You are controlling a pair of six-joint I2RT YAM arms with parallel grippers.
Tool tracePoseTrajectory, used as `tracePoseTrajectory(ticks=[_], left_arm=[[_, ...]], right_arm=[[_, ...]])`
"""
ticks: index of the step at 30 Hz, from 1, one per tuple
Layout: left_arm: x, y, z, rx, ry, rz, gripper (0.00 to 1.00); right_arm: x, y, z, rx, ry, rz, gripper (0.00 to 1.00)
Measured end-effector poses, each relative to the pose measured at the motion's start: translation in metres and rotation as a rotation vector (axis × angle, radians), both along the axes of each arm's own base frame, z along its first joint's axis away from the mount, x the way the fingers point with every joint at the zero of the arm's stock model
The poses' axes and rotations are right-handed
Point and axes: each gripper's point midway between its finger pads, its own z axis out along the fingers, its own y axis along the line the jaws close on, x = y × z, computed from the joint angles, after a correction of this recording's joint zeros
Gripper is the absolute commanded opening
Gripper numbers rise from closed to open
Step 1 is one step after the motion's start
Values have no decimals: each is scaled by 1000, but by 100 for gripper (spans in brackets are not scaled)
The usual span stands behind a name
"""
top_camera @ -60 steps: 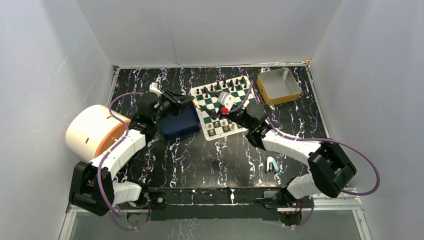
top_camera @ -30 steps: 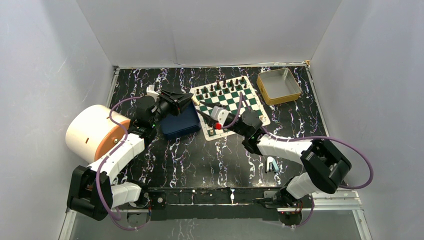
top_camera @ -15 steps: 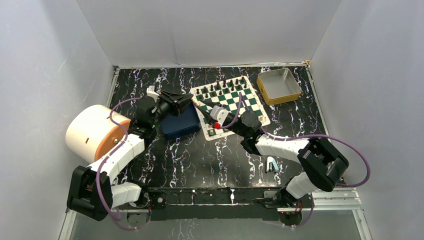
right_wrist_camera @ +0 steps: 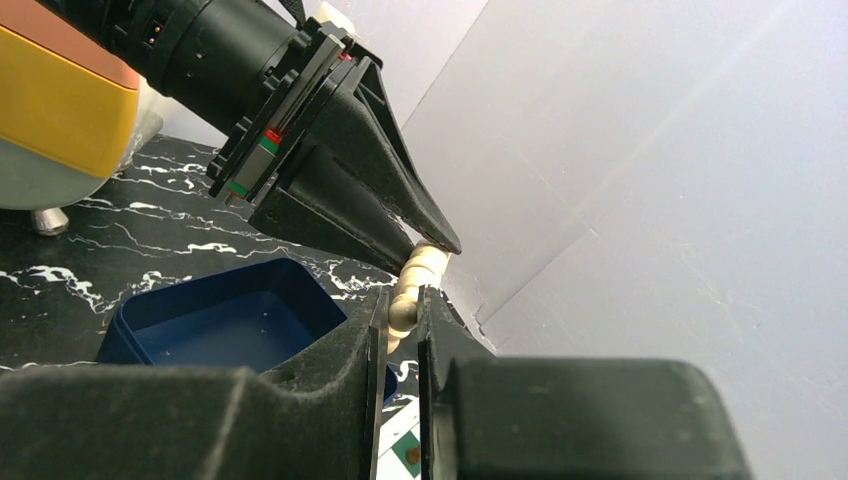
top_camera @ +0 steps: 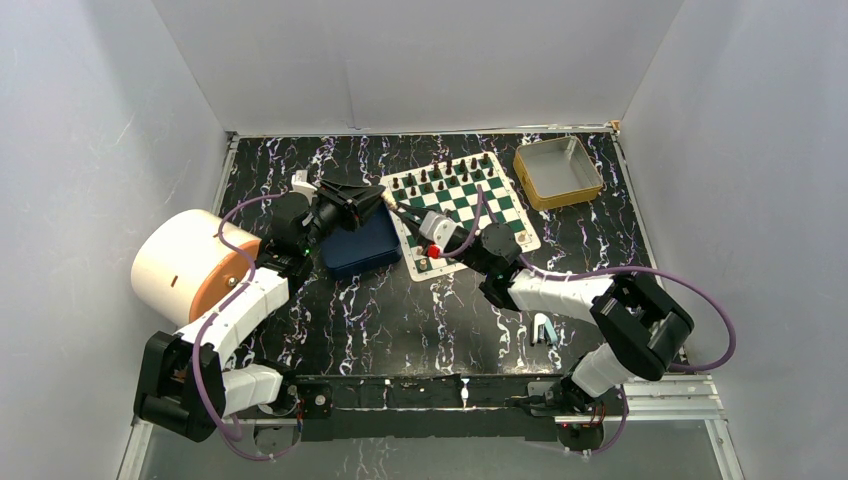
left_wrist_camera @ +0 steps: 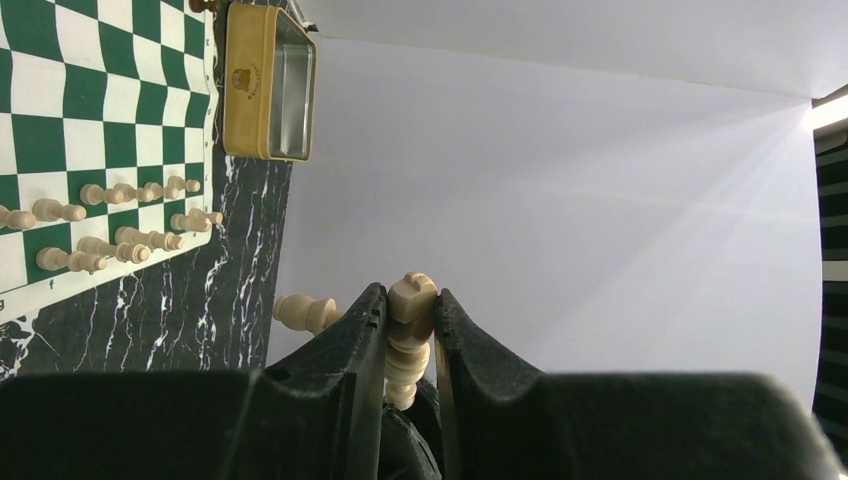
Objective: Set up the chess pieces on the board
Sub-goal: Place the chess piece on the chessboard.
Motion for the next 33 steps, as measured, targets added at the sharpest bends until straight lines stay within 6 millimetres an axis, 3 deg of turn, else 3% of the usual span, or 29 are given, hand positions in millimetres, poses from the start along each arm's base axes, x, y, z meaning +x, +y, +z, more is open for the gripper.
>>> tracePoseTrajectory(ticks=[9,18,25,29,33], left_arm=[[1,1,0,7,-8,4,0],[2,3,-10,86,-32,10,0],[6,7,-22,242,-91,7,0],[6,8,-24,337,-137,-9,0],[7,10,-23,430,-187,-28,0]], right_arm=[[4,-3,0,30,43,-34,15],[7,-26,-10,54,129,-120,15],[15,-54,-7,62,289,-238,15],[32,-77,-11,51,424,-329,15],[55,-113,-20,55,604,-438,15]])
